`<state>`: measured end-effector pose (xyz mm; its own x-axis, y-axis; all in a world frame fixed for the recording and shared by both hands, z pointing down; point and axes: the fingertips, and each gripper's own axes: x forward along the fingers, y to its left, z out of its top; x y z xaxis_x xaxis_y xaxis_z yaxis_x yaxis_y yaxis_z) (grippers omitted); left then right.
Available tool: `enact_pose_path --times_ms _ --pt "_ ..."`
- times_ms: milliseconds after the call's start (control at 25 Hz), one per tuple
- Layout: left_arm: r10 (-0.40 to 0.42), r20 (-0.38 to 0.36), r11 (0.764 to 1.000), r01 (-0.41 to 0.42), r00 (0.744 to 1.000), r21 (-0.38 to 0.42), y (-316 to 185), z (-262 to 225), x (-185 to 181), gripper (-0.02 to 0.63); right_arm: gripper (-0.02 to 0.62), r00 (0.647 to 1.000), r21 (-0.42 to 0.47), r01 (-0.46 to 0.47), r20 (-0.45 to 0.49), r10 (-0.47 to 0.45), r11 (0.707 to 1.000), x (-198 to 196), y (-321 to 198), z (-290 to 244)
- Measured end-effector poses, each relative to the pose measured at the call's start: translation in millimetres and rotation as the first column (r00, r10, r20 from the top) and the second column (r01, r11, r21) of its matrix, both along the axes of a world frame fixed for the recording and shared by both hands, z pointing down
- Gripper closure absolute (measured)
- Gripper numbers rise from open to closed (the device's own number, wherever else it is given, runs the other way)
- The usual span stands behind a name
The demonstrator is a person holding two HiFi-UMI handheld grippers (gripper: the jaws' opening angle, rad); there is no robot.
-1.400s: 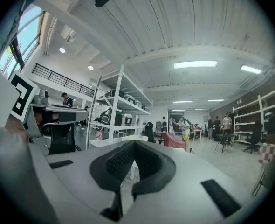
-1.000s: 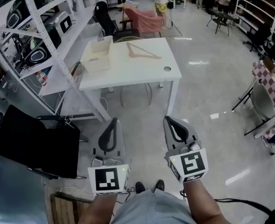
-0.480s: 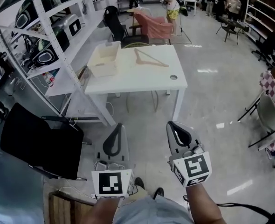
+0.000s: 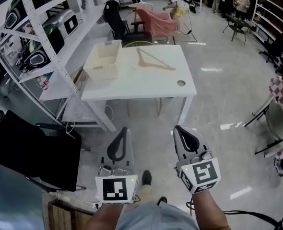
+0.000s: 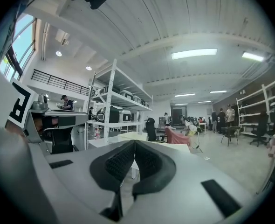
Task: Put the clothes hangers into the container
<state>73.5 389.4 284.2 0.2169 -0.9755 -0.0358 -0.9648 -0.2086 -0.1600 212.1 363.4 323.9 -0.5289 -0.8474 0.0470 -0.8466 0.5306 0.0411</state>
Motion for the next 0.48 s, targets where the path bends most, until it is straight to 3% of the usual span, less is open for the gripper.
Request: enact_pose_path --times_ms 480 --pt "0.024 -0.013 0.999 -0.024 1.000 0.035 -135.7 -16.7 -52.0 0.595 0.583 1.000 0.020 -0.004 -0.011 0.005 1.000 -55.8 -136.7 -14.4"
